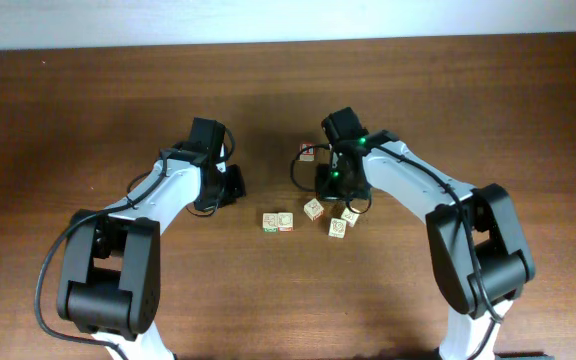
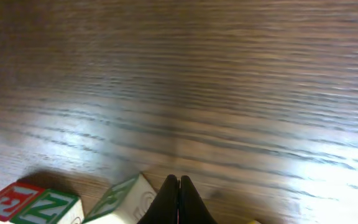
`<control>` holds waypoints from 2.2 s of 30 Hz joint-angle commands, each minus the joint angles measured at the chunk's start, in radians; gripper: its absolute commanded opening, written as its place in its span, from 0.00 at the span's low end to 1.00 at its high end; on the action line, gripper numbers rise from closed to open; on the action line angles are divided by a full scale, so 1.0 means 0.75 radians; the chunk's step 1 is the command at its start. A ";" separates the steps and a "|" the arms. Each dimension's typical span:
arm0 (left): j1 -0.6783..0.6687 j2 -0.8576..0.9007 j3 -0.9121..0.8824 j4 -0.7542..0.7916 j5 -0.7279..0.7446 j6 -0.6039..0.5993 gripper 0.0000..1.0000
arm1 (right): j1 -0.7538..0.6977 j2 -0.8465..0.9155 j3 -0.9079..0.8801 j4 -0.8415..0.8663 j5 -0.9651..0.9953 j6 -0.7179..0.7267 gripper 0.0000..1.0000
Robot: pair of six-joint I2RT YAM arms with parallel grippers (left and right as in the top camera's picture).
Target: Rotate 5 blocks
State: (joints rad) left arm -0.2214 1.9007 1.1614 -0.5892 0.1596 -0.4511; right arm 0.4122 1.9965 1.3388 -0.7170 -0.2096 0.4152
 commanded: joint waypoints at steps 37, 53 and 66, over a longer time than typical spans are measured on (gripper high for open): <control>-0.004 0.001 0.017 -0.023 -0.010 -0.011 0.01 | 0.103 -0.013 -0.016 -0.095 -0.065 -0.089 0.04; -0.004 0.001 0.017 -0.027 -0.010 -0.011 0.01 | 0.186 0.032 0.100 -0.022 -0.030 -0.153 0.04; -0.004 0.001 0.017 -0.028 -0.010 -0.011 0.02 | 0.080 0.005 0.233 -0.194 -0.015 -0.081 0.04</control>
State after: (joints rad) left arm -0.2222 1.9007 1.1614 -0.6090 0.1596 -0.4511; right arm 0.5289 2.0365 1.4467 -0.7994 -0.2440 0.3172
